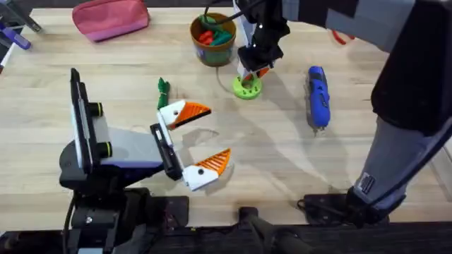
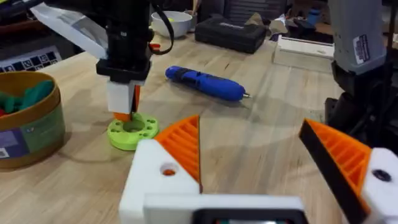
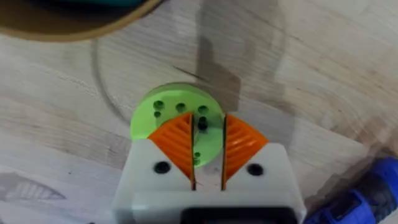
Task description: Pick up the gripper from the table and insert it into the empty holder that is missing its gripper. Then pick up a screw, insert it into the mounting hole, and use the screwdriver to tighten it. Finally, clean up the table by picking up the vegetable and placing it into the bucket.
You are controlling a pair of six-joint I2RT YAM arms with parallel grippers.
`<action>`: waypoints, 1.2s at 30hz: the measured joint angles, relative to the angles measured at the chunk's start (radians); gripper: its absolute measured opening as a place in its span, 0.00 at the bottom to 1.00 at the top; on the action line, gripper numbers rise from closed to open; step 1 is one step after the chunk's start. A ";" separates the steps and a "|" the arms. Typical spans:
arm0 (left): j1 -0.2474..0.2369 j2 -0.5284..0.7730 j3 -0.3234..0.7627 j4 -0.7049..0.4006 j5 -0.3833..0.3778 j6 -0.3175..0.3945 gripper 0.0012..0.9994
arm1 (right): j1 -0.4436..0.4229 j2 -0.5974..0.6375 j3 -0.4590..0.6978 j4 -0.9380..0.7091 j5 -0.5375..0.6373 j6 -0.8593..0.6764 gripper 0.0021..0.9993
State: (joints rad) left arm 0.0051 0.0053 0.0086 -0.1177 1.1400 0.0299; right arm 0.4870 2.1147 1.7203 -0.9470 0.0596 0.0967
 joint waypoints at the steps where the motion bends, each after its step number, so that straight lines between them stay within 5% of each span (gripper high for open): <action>1: 0.000 0.000 0.000 0.000 0.000 0.000 0.99 | -0.001 0.000 0.000 0.000 0.001 0.000 0.16; 7: 0.000 0.000 0.000 0.000 0.000 0.000 0.99 | -0.004 0.000 0.002 0.000 0.004 0.000 0.09; 36: 0.000 0.000 0.000 0.000 0.000 0.000 0.99 | -0.004 0.000 0.017 0.001 0.000 -0.014 0.08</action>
State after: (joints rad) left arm 0.0051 0.0051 0.0086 -0.1177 1.1400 0.0299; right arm 0.4831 2.1147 1.7370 -0.9459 0.0593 0.0832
